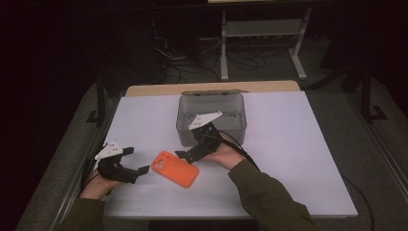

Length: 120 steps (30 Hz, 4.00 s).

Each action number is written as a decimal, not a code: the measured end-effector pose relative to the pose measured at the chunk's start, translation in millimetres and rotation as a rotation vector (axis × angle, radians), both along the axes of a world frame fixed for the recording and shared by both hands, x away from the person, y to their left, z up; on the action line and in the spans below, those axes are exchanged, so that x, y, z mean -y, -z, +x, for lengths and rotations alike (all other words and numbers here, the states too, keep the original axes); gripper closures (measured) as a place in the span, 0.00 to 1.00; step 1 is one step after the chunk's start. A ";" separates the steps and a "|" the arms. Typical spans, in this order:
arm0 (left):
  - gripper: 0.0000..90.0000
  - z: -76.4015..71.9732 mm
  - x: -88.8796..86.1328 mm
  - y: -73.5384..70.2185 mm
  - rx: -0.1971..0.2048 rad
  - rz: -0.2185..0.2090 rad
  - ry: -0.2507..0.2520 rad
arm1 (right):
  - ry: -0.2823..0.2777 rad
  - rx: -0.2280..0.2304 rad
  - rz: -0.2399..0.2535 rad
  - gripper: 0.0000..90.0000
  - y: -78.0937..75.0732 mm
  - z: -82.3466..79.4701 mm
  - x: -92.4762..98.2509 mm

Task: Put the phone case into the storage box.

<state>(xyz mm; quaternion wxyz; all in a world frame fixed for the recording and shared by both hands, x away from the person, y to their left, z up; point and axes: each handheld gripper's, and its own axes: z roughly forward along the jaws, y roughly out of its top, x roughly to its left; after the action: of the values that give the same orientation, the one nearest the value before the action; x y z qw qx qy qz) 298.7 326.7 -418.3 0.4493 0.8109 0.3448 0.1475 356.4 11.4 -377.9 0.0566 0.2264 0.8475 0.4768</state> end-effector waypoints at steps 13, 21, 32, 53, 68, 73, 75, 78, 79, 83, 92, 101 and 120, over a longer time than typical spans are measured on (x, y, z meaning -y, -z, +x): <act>0.00 -0.3 0.2 -1.0 0.001 -0.003 0.003 | -0.021 0.000 -0.020 0.00 5.6 -0.8 -16.7; 0.00 -0.2 0.3 -1.0 0.001 -0.002 0.002 | -0.028 0.007 -0.056 0.00 8.0 -3.5 -22.2; 0.00 0.0 0.5 -1.0 0.001 -0.004 0.001 | -0.045 0.000 -0.116 0.00 12.8 -5.0 -27.3; 0.00 0.0 0.3 -1.0 0.000 -0.004 0.001 | -0.063 -0.051 -0.225 0.00 25.3 -5.8 -35.5; 0.00 0.0 0.5 -1.3 0.000 -0.006 0.002 | -0.099 -0.065 -0.293 0.00 36.2 -8.7 -46.0; 0.00 -0.1 0.6 -1.5 0.001 -0.005 0.002 | -0.105 -0.075 -0.314 0.00 39.2 -10.2 -50.9; 0.00 -0.2 0.6 -1.6 0.001 -0.007 0.001 | -0.105 -0.083 -0.323 0.00 40.8 -10.9 -52.7; 0.00 -0.2 0.3 -1.7 0.001 -0.007 0.000 | -0.108 -0.086 -0.337 0.00 43.6 -10.9 -54.7; 0.00 -0.2 0.3 -1.7 0.001 -0.008 0.000 | -0.108 -0.086 -0.340 0.00 44.5 -10.8 -55.3; 0.00 -0.2 0.7 -1.7 0.001 -0.006 0.001 | -0.111 -0.093 -0.358 0.00 48.5 -11.4 -58.4; 0.00 -0.4 0.7 -1.9 0.002 -0.007 0.001 | -0.123 -0.105 -0.398 0.00 57.9 -14.2 -65.5; 0.00 -0.4 0.7 -2.1 0.001 -0.007 0.001 | -0.130 -0.108 -0.433 0.00 64.3 -16.8 -70.9; 0.00 -0.4 0.6 -2.5 0.005 -0.004 0.002 | -0.125 -0.091 -0.478 0.03 64.0 -19.0 -70.4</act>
<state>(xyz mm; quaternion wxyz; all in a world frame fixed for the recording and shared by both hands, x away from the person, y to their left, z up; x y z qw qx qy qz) 298.3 326.2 -415.8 0.4518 0.8101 0.3430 0.1484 337.4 81.8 -441.9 0.0409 0.1752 0.9502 0.2547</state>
